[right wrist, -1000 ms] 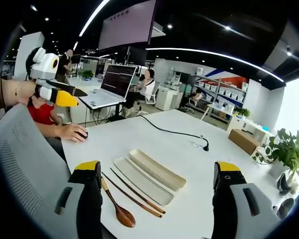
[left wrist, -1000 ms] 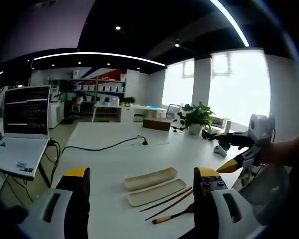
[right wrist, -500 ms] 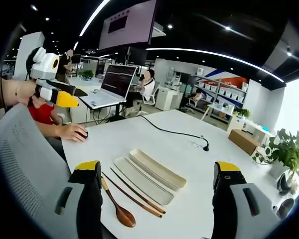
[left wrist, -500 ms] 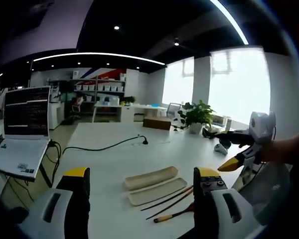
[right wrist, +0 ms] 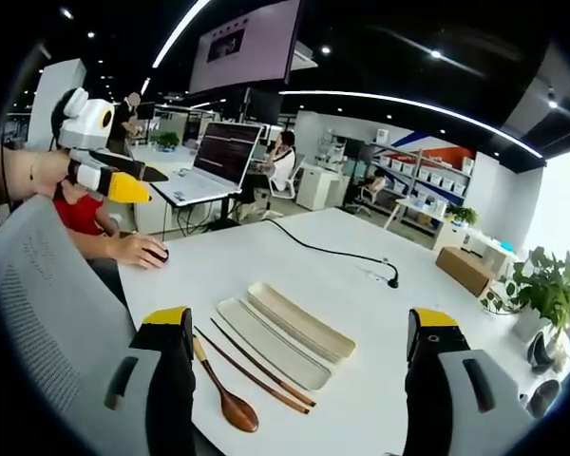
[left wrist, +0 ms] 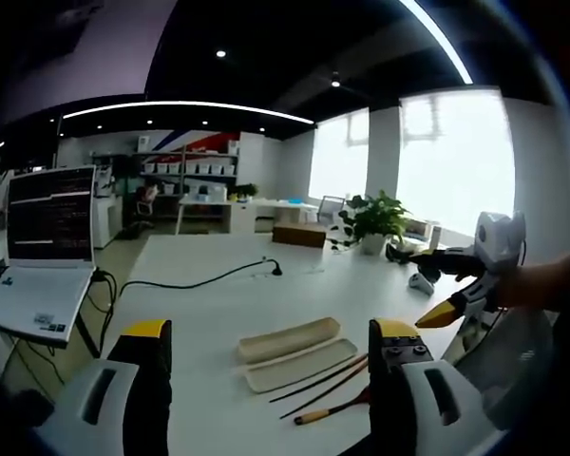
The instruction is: Arrange the utensils inside the cutlery case until each visible utensil rests in its matching compartment.
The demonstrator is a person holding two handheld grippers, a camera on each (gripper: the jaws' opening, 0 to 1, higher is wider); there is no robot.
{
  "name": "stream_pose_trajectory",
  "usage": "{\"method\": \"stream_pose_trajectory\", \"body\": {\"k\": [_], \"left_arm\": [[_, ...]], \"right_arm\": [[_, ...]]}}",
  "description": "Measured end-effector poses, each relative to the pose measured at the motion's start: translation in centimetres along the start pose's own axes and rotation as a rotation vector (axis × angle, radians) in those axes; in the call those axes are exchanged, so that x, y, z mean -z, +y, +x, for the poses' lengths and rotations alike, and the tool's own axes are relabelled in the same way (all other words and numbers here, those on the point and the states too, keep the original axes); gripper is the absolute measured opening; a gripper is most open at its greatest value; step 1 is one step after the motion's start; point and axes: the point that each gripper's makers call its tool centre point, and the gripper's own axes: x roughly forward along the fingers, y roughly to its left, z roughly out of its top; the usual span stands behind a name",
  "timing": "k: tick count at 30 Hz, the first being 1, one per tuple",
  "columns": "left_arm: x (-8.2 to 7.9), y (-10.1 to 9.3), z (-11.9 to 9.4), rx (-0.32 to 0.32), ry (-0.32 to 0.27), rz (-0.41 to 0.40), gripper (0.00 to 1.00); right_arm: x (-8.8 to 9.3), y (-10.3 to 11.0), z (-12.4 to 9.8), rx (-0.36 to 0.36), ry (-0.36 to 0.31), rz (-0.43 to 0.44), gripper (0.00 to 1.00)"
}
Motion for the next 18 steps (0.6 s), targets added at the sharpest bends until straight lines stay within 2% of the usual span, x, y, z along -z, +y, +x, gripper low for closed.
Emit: {"method": "stream_pose_trajectory", "body": {"k": [7,11,18], "left_arm": [[0.07,-0.07,0.02,0.003,0.005,0.003,0.87],[0.06,0.03,0.05,0.001,0.005,0.001,0.87],[0.03,0.09,0.19,0.0,0.006,0.002,0.87]], "right_arm": [[0.11,0.18,0.01,-0.007,0.006,0.005,0.93],[0.42,0.62,0.11,-0.031,0.024,0.001,0.87],[0.63,0.83,0.33,-0.045,0.035,0.01,0.87]]}}
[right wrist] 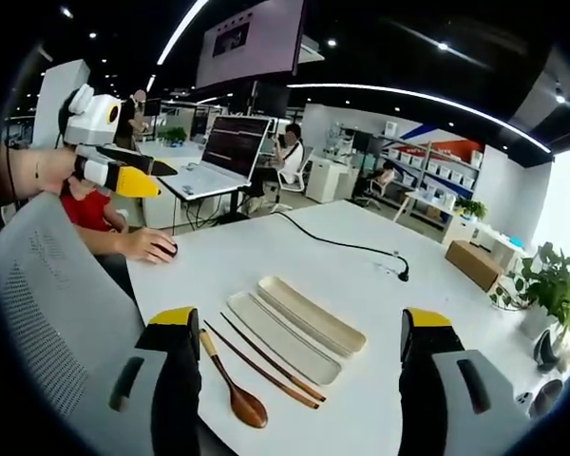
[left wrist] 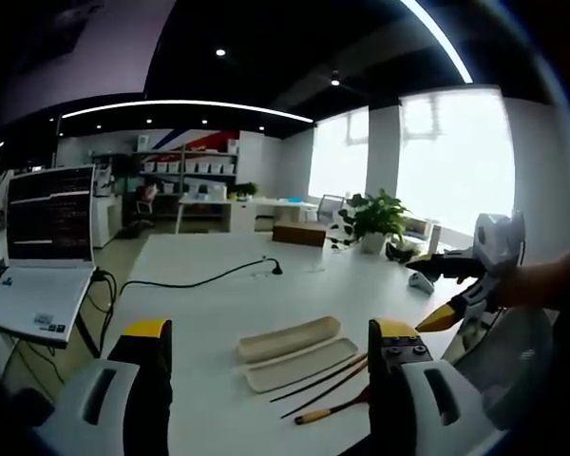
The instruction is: Arrange the utensils inside the cutlery case until each visible utensil rests in its matching compartment.
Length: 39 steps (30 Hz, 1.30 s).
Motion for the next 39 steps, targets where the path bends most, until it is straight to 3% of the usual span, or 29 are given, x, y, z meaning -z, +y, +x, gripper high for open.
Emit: {"method": "stream_pose_trajectory", "body": {"k": [12,26,28,30,33,39], "left_arm": [[0.2,0.2,0.0,-0.005,0.004,-0.003,0.86],[-1.1,-0.6,-1.1,-0.015,-0.009,0.103,0.85],[-0.8,-0.4,-1.3,-0.021,0.001,0.128,0.85],[-0.1,-0.1,-1.5,-0.032,0.023,0.154,0.85],[0.7,0.2,-1.8,-0.04,0.042,0.126,0.82],[1.7,0.4,-1.9,-0.051,0.057,0.139,0.8]], "right_arm": [[0.1,0.2,0.1,-0.009,0.006,-0.007,0.84],[-0.3,0.5,0.2,-0.068,0.013,-0.001,0.65],[-0.2,0.8,0.4,-0.094,0.026,0.01,0.66],[-0.2,1.6,0.7,-0.165,0.036,0.009,0.64],[-0.5,2.8,1.3,-0.261,0.044,0.01,0.62],[0.2,4.0,2.3,-0.375,0.107,-0.096,0.58]]}}
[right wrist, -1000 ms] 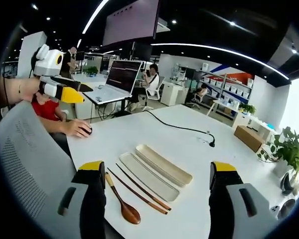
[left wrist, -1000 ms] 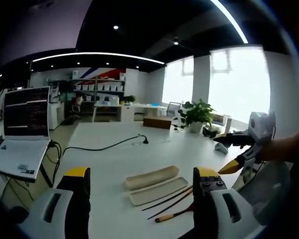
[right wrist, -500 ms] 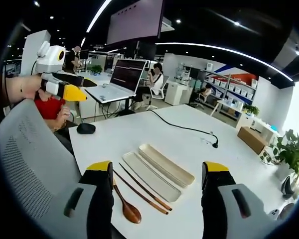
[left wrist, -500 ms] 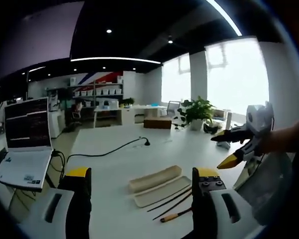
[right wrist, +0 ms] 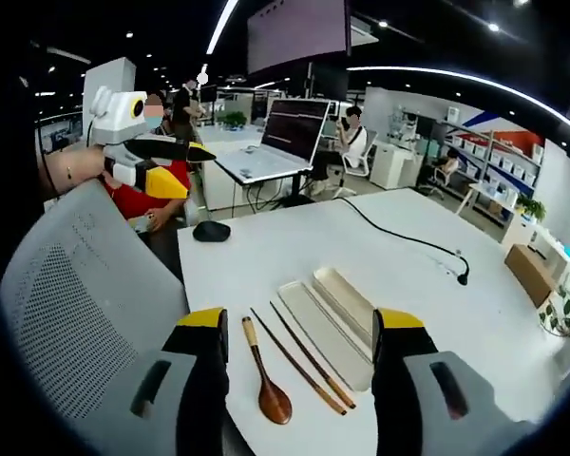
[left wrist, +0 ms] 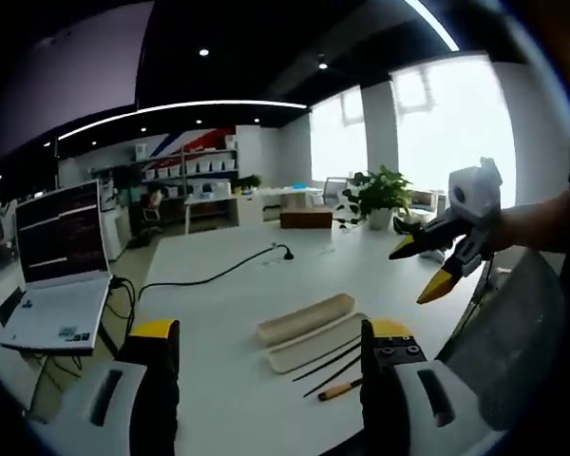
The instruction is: Arrange the utensils inside the cutlery case until each visible utensil rests in its matching compartment.
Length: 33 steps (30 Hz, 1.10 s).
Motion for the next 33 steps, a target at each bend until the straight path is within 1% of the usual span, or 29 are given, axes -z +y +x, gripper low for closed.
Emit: {"method": "stream_pose_trajectory", "body": {"k": [3,6,8,11,13,17,21,25,27,29,33], "left_arm": [[0.3,0.1,0.0,0.005,0.011,-0.016,0.77],[0.1,0.0,0.0,0.009,0.001,-0.01,0.76],[0.4,0.0,0.0,0.01,0.016,0.008,0.75],[0.4,0.4,0.0,0.001,0.011,0.008,0.75],[0.5,0.6,-0.1,-0.001,0.01,-0.003,0.75],[0.6,0.8,-0.2,-0.01,0.012,0.003,0.74],[0.7,0.9,-0.2,-0.015,0.011,0.004,0.74],[0.6,1.0,-0.2,-0.019,0.007,0.009,0.73],[0.5,1.3,-0.3,-0.032,-0.003,0.009,0.73],[0.6,1.4,-0.3,-0.032,-0.001,-0.009,0.73],[0.5,1.5,-0.3,-0.039,-0.007,-0.012,0.73]], "right_arm": [[0.2,-0.4,0.7,-0.024,0.02,-0.009,0.56],[0.7,-0.5,1.2,-0.055,0.048,-0.032,0.51],[1.4,-0.8,1.7,-0.068,0.079,-0.044,0.5],[2.4,-0.9,2.5,-0.094,0.115,-0.046,0.49],[2.8,-0.7,2.9,-0.114,0.132,-0.052,0.48],[4.2,-0.2,3.9,-0.166,0.178,-0.094,0.46],[5.1,0.0,4.8,-0.194,0.21,-0.092,0.44],[6.4,0.5,5.9,-0.23,0.246,-0.055,0.45],[7.1,0.8,6.4,-0.25,0.27,-0.07,0.4],[7.9,1.1,7.0,-0.27,0.306,-0.109,0.36],[8.8,1.3,7.9,-0.308,0.361,-0.144,0.33]]}}
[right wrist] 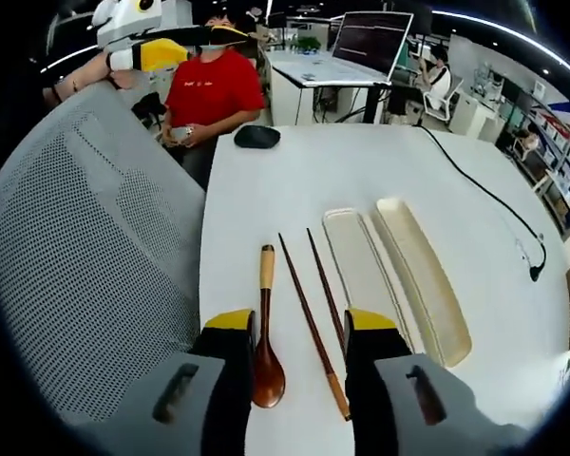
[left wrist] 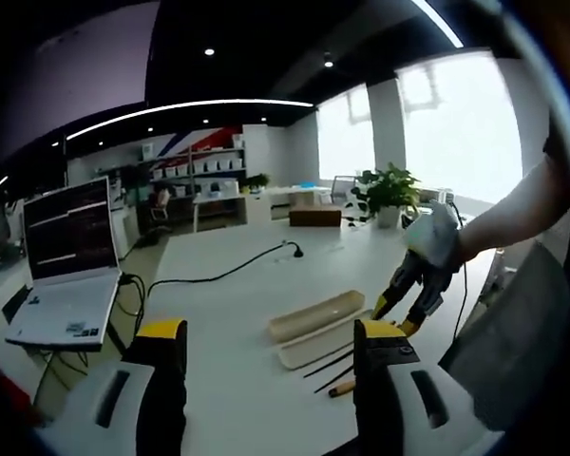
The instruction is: Arrange the utensils inside the cutlery case until each visible utensil rests in its matching compartment.
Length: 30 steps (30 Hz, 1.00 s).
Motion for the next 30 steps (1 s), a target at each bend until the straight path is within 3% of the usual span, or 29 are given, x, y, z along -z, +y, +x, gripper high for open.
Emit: {"method": "stream_pose_trajectory", "body": {"k": [5,11,26,30], "left_arm": [[0.0,0.1,0.0,-0.008,-0.002,-0.01,0.72],[0.1,0.0,0.1,-0.003,0.008,-0.005,0.72],[0.2,0.1,0.1,0.0,0.023,-0.013,0.71],[0.3,0.1,0.1,0.0,0.025,-0.012,0.71]], "right_arm": [[0.8,0.2,1.7,-0.054,0.071,-0.057,0.23],[1.7,-0.4,3.5,-0.063,0.14,-0.04,0.19],[3.7,-0.9,5.3,-0.135,0.29,-0.124,0.17],[4.1,-1.0,5.6,-0.134,0.317,-0.143,0.21]]}}
